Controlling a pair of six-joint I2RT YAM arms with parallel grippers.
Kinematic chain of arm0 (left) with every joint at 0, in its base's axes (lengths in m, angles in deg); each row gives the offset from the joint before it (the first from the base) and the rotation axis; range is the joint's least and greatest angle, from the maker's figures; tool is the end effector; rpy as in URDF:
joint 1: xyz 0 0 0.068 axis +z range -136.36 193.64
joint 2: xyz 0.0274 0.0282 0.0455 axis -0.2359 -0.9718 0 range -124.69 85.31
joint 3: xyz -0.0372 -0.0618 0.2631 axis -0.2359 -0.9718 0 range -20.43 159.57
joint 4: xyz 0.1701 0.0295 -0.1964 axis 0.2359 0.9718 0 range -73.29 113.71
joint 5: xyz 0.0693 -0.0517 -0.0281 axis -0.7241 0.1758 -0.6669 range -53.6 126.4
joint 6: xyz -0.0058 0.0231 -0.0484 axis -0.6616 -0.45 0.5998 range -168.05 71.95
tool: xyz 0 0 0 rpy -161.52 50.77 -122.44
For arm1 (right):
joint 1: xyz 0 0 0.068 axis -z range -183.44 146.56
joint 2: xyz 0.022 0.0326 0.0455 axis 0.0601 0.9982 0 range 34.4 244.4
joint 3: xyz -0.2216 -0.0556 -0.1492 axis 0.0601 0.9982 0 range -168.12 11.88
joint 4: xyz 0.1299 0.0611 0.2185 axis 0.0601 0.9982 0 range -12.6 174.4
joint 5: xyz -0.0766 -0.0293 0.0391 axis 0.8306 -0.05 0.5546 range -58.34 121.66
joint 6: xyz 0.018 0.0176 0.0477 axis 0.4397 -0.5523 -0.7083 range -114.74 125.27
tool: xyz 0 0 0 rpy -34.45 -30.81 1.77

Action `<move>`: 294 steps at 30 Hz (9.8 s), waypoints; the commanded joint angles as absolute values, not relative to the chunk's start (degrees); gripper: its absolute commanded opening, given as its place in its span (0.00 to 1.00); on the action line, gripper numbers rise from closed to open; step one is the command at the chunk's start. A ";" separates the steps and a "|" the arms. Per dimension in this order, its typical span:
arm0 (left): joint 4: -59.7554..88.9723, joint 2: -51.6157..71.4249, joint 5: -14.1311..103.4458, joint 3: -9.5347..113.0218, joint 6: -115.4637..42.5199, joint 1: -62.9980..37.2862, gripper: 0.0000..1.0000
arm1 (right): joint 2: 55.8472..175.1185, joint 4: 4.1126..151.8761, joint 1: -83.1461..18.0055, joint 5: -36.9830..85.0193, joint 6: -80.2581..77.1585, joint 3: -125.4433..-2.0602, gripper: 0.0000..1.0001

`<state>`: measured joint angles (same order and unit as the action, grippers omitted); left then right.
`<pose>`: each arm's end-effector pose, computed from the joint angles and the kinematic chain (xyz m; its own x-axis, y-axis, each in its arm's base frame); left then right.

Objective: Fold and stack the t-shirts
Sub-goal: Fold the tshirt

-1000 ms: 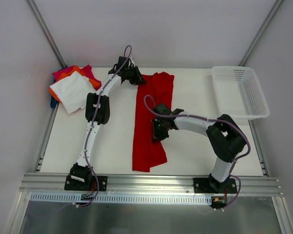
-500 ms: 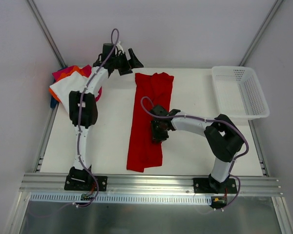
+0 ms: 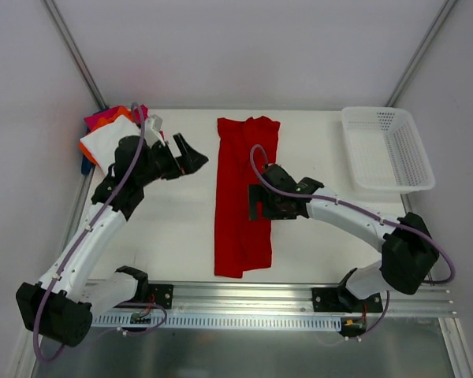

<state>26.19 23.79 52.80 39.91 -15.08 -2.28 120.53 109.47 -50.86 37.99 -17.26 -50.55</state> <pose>0.2343 -0.0774 0.3805 -0.4378 -0.4180 -0.7960 0.3478 0.7377 -0.5787 0.2141 0.2271 0.2429 -0.7810 -0.2872 -0.5546 -0.4229 0.8966 0.1314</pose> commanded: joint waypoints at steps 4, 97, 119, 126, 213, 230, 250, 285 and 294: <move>34.37 29.85 52.83 20.49 -9.74 -10.41 0.99 | 110.71 110.62 -52.31 40.45 -20.74 -40.09 0.99; 21.90 9.90 42.46 9.02 10.04 -42.96 0.00 | 102.42 91.12 -57.23 33.16 -31.47 -17.30 0.84; 22.51 12.35 42.28 8.84 10.31 -42.96 0.00 | 102.52 91.46 -57.23 30.87 -31.03 -15.89 0.00; 27.87 16.23 41.84 14.63 7.50 -41.99 0.00 | 98.74 99.98 -57.23 34.29 -28.84 -22.47 0.00; 30.25 -31.86 74.90 72.06 0.56 4.50 0.99 | 127.13 105.62 -34.99 15.04 -17.76 -65.82 0.99; 29.63 -21.92 71.47 59.29 -2.61 4.50 0.99 | 137.58 101.22 -38.25 17.25 -18.03 -65.55 0.99; 29.28 -22.88 70.23 57.18 -3.75 4.50 0.99 | 146.90 100.16 -33.50 15.05 -16.36 -74.07 1.00; 18.42 2.25 58.28 25.12 4.49 -9.99 0.97 | 105.78 82.78 -20.84 22.61 -14.77 -34.64 1.00; -7.19 -2.14 63.73 11.22 14.35 -10.35 0.88 | 105.33 71.17 -21.55 16.46 -17.85 -21.52 0.99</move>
